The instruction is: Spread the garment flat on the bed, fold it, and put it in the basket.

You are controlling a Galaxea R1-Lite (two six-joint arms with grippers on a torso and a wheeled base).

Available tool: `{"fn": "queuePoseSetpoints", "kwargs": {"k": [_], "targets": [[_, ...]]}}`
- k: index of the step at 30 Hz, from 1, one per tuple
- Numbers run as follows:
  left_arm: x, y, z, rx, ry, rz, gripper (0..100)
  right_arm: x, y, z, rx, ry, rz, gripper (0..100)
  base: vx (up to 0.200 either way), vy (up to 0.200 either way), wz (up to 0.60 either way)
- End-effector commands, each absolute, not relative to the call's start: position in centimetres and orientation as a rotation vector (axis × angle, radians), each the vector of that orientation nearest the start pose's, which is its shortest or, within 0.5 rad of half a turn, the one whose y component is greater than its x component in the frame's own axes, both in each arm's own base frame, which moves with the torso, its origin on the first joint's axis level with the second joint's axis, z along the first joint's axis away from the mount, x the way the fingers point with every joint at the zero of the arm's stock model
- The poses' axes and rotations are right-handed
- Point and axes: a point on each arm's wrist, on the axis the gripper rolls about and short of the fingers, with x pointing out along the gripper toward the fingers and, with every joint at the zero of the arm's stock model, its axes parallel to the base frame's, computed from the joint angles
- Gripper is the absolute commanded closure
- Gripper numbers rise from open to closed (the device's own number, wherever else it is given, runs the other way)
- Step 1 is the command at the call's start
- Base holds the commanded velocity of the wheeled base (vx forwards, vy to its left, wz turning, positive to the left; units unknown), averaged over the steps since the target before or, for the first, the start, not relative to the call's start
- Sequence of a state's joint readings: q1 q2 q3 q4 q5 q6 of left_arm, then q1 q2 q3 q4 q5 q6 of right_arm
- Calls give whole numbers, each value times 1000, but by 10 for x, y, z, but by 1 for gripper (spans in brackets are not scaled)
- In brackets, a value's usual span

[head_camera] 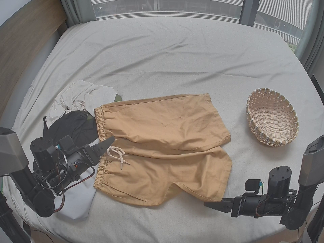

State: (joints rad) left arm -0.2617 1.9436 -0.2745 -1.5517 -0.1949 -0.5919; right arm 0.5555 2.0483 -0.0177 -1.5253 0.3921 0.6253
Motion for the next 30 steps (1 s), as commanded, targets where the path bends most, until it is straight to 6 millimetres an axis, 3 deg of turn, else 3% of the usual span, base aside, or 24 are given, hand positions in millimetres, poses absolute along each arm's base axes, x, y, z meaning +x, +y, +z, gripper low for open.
{"fn": "queuePoseSetpoints", "kwargs": {"k": [1, 7, 12, 17, 22, 27, 30], "targets": [[258, -74, 85, -577, 257, -406, 0, 172, 124, 23, 507, 834, 738, 0, 0, 0, 0], [258, -74, 85, -577, 255, -406, 0, 178, 117, 28, 519, 775, 673, 0, 0, 0, 0], [259, -75, 86, -574, 249, -410, 0, 186, 90, 47, 563, 658, 572, 0, 0, 0, 0], [260, -75, 86, -574, 249, -410, 0, 194, 72, 49, 586, 615, 492, 0, 0, 0, 0], [260, -76, 85, -573, 251, -411, 0, 201, 65, 49, 601, 598, 454, 0, 0, 0, 0], [261, -77, 86, -573, 245, -418, 0, 231, 56, 37, 622, 576, 382, 0, 0, 0, 0], [261, -78, 86, -573, 244, -416, 0, 240, 54, 25, 627, 599, 354, 0, 0, 0, 0]]}}
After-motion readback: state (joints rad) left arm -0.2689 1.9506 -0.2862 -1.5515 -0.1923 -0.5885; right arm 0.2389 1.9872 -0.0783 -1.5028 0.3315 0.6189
